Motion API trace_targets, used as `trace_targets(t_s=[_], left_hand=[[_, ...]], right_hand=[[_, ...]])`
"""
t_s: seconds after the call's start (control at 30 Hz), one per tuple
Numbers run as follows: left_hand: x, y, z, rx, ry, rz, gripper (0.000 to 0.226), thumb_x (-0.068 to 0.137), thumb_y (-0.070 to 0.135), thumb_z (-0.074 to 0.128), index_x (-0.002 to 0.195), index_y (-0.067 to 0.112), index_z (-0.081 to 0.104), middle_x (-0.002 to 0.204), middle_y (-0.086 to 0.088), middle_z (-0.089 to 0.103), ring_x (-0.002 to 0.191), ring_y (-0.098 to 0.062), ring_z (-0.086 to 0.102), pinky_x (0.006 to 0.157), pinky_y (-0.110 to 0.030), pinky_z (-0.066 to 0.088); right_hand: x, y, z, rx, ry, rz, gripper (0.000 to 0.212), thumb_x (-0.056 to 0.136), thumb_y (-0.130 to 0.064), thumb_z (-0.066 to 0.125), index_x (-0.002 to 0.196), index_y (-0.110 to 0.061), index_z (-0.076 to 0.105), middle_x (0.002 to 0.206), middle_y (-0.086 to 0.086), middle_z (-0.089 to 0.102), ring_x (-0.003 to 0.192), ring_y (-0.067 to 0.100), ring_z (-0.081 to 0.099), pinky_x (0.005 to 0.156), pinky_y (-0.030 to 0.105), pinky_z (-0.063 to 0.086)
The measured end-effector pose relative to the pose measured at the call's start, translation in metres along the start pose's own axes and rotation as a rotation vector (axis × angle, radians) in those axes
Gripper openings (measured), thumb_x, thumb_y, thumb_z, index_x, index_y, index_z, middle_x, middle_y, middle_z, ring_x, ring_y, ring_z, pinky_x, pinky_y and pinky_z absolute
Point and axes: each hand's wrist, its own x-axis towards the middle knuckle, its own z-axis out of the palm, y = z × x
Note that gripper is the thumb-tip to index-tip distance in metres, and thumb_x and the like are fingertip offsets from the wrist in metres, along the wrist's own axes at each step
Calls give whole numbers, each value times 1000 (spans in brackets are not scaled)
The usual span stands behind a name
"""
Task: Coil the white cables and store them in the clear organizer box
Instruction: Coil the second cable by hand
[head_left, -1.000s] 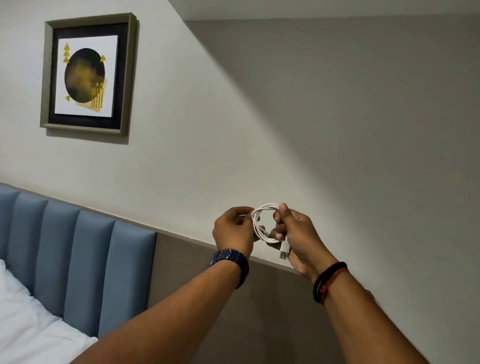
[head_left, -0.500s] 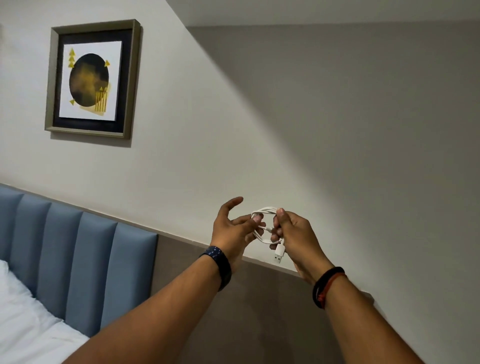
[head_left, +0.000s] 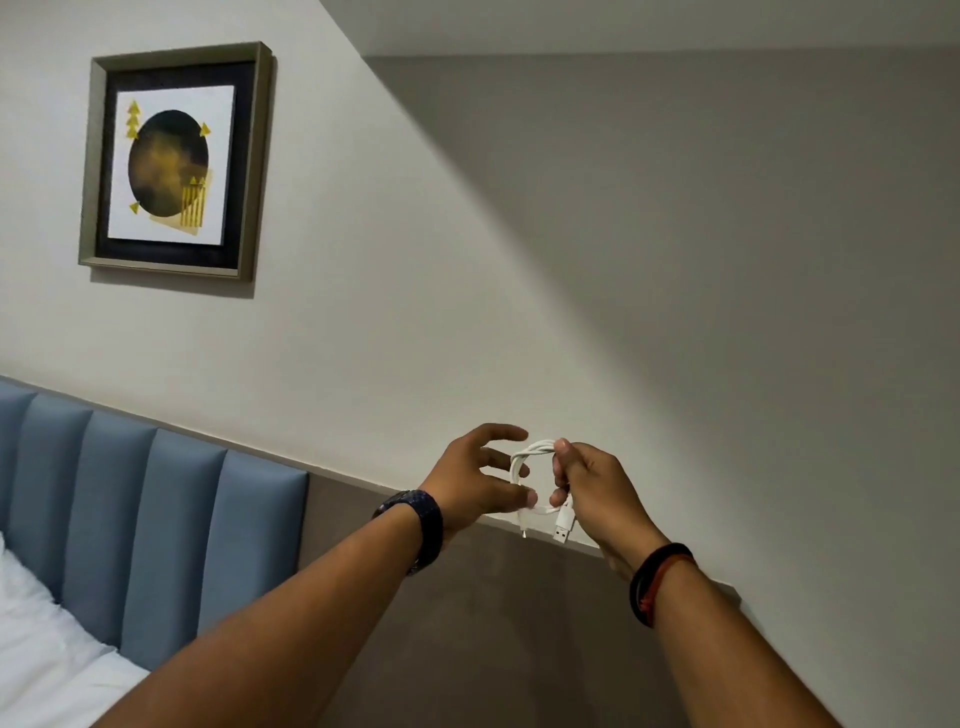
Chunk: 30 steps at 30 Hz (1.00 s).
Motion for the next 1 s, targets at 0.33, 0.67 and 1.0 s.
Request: trace_targets(t_s=[0.33, 0.67, 1.0], left_hand=[[1, 11, -20, 615, -176, 188, 40, 91, 1, 50, 126, 18, 58, 85, -1, 74, 61, -3, 66, 71, -20, 57], [2, -3, -17, 42, -107, 33, 21, 91, 3, 56, 107, 12, 67, 87, -5, 67, 67, -13, 62, 72, -28, 56], [4, -6, -2, -374, -136, -93, 26, 98, 9, 44, 117, 2, 60, 105, -12, 67, 101, -29, 63, 92, -42, 52]], right_hand=[[2, 11, -10, 246, -5, 5, 28, 97, -25, 48, 86, -8, 68, 53, -1, 43, 53, 16, 49, 53, 32, 42], [2, 8, -11, 500, 8, 92, 12, 87, -20, 63, 92, -9, 64, 61, 5, 54, 49, 14, 50, 48, 27, 39], [-8, 19, -18, 552, -10, 92, 28, 73, 2, 72, 101, -6, 72, 92, 17, 73, 73, 25, 63, 67, 29, 56]])
